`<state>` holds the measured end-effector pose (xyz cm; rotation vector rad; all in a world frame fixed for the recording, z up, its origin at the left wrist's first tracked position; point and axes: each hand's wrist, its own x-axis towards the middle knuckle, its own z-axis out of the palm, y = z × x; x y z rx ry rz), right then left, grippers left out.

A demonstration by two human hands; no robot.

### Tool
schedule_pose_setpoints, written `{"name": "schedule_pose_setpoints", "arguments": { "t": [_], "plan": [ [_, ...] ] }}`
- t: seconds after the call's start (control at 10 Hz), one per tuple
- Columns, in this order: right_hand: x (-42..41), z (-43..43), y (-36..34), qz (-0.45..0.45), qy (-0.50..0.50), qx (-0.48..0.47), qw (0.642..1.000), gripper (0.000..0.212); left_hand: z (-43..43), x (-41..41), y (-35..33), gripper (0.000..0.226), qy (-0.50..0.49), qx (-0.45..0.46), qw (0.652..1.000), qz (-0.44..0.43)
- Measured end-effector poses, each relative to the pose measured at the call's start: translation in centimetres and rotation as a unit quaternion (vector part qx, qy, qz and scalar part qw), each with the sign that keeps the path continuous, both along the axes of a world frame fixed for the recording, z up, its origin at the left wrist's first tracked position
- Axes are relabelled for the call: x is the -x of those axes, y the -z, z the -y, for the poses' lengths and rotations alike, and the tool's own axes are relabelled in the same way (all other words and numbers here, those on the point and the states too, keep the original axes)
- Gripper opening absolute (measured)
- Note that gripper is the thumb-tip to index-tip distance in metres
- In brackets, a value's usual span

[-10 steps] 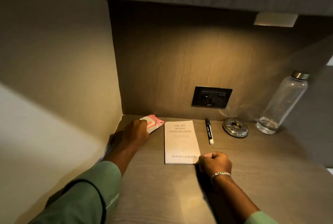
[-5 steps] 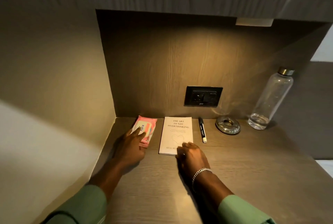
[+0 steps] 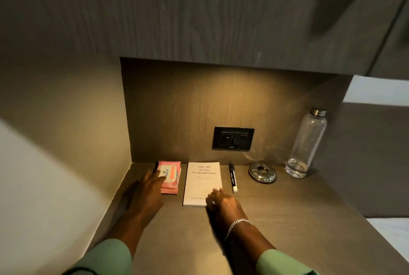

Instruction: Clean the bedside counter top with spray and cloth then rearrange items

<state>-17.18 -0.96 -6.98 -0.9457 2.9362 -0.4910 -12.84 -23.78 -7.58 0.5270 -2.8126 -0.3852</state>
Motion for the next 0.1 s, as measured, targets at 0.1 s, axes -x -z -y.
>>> {"name": "schedule_pose_setpoints", "arguments": {
  "t": [0.1],
  "plan": [
    [-3.00, -3.35, -2.86, -0.116, -0.016, 0.319, 0.941, 0.034, -1.84, -2.91, -2.70, 0.055, 0.004, 0.020, 0.995, -0.094]
  ]
}}
